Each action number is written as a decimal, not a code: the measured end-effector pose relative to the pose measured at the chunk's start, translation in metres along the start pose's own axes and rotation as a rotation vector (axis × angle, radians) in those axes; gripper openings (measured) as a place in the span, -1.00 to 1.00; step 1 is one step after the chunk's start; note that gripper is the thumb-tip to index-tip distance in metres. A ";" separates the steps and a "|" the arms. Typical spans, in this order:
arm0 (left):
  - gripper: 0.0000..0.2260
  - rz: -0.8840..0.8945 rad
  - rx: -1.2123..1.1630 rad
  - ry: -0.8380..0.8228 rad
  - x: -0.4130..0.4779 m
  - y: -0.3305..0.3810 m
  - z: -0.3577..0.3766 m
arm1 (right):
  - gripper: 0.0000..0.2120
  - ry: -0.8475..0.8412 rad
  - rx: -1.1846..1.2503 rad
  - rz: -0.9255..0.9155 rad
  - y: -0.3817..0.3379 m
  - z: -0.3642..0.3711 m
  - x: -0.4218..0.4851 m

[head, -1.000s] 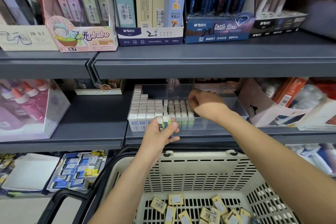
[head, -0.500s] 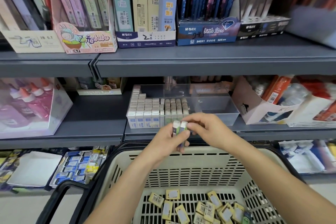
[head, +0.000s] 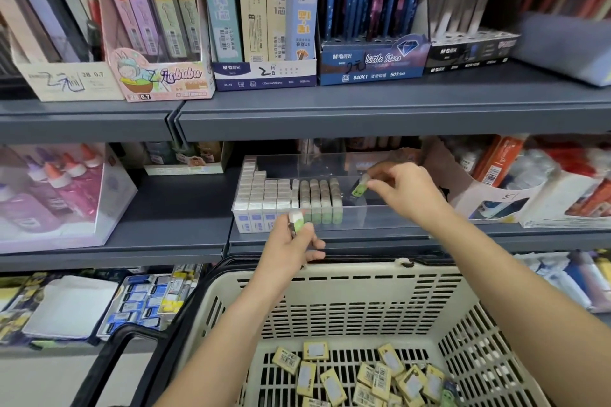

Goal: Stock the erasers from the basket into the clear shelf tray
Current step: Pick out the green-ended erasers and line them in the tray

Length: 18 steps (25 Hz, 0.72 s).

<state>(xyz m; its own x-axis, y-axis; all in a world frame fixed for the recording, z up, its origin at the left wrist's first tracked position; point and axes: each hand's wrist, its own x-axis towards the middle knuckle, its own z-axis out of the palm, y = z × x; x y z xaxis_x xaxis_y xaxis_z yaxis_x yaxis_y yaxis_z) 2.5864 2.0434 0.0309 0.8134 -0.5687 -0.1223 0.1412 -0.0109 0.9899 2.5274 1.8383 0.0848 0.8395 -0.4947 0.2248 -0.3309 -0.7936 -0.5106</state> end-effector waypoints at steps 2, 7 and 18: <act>-0.95 -0.013 -0.052 0.031 0.000 -0.003 -0.002 | -0.86 -0.080 -0.074 -0.025 -0.003 0.008 0.004; -0.93 -0.053 -0.209 0.036 0.000 -0.005 -0.006 | -0.80 -0.247 -0.180 -0.059 -0.006 0.022 0.008; -0.84 0.098 0.018 0.044 -0.005 -0.001 0.001 | -0.71 -0.264 -0.386 -0.194 -0.008 0.027 0.003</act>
<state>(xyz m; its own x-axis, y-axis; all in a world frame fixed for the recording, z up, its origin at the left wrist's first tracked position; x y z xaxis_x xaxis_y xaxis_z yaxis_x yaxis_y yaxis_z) 2.5812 2.0452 0.0305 0.8466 -0.5315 -0.0269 0.0494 0.0281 0.9984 2.5444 1.8527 0.0675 0.9652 -0.2583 0.0418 -0.2515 -0.9598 -0.1247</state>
